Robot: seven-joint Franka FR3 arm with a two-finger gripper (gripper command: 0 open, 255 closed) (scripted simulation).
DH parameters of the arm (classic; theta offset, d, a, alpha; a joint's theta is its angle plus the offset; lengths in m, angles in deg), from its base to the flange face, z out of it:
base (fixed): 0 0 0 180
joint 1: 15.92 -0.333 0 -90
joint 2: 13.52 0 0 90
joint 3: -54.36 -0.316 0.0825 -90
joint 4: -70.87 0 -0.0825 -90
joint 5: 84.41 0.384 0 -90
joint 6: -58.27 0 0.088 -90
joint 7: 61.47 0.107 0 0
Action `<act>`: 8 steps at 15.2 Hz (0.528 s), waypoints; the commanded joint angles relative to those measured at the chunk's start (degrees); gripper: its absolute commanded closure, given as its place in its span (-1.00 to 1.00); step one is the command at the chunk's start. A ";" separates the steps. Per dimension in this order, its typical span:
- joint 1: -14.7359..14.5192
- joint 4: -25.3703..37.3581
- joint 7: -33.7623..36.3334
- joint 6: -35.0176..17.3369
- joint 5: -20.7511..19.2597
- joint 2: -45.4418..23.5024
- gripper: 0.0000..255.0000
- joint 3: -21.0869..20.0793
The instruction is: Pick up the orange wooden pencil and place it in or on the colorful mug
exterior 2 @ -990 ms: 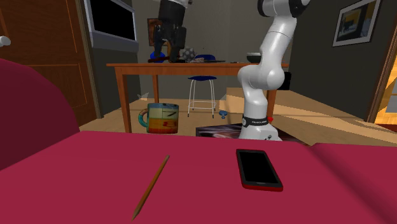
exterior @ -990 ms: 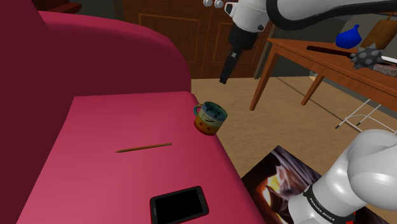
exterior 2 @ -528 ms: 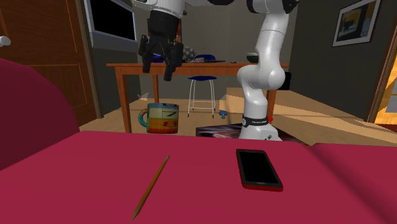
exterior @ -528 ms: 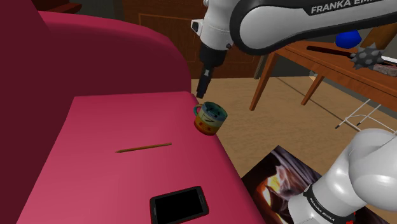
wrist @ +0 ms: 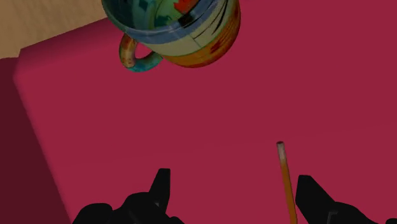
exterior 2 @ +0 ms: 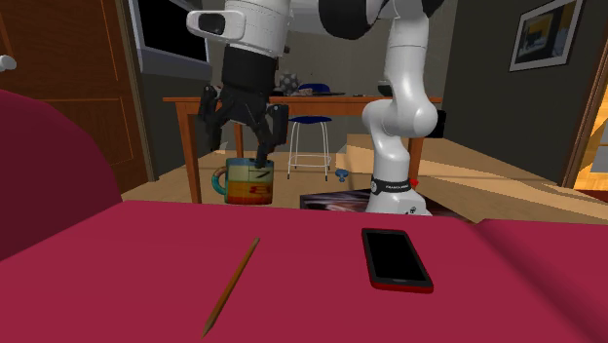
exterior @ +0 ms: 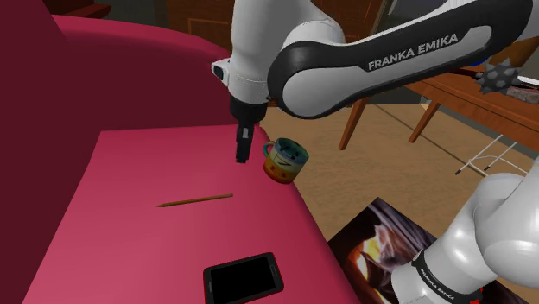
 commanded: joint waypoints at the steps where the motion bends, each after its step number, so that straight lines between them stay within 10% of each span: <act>1: -1.04 1.49 0.34 -0.76 -1.95 -3.17 -1.00 -1.32; 8: -5.41 6.42 1.41 -2.99 -9.65 -14.23 -1.00 -4.31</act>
